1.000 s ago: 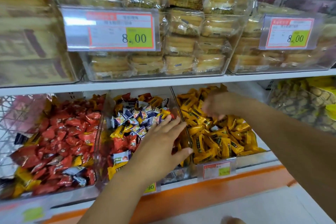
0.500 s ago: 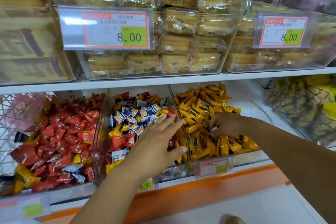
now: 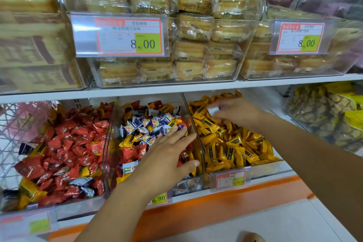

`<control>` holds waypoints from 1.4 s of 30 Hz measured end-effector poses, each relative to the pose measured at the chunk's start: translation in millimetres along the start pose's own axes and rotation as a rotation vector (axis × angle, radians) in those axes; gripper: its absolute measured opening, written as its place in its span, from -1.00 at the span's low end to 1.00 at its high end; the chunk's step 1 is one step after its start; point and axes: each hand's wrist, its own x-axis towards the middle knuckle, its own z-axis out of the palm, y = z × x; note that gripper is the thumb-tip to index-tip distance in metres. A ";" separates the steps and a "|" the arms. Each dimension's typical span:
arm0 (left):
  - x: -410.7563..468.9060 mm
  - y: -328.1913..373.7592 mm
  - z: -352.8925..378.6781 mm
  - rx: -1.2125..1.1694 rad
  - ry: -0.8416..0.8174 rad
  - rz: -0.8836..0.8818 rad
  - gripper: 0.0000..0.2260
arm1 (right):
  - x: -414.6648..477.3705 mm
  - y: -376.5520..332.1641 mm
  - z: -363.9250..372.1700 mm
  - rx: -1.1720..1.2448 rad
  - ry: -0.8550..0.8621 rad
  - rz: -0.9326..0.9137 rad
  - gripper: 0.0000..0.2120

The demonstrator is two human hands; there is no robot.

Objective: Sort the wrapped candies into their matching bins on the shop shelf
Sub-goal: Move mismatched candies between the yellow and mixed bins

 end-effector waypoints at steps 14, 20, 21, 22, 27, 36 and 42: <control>34.4 10.7 10.8 -0.039 0.038 0.007 -0.43 | -9.0 30.9 54.3 -0.800 -0.565 -0.006 -0.15; 42.7 6.2 10.6 -0.066 0.058 -0.007 -0.68 | 1.7 58.7 50.2 -0.930 -0.306 -0.249 -0.28; 42.6 5.1 9.6 -0.057 0.050 -0.008 -0.70 | 3.6 62.9 39.5 -0.913 -0.268 -0.257 -0.35; 42.8 4.0 9.0 -0.045 0.040 -0.005 -0.69 | 6.5 67.8 27.3 -0.890 -0.245 -0.246 -0.44; 42.6 -0.4 5.4 -0.006 0.010 0.005 -0.51 | 25.1 89.3 -18.4 -0.785 -0.206 -0.265 -0.68; 45.9 -3.2 0.6 0.015 -0.007 -0.006 -0.31 | 0.0 37.2 25.5 -0.761 -0.512 -0.454 -0.54; 46.0 -1.9 -1.1 -0.036 -0.002 -0.014 -0.37 | 4.7 56.0 60.3 -0.950 -0.576 -0.305 -0.20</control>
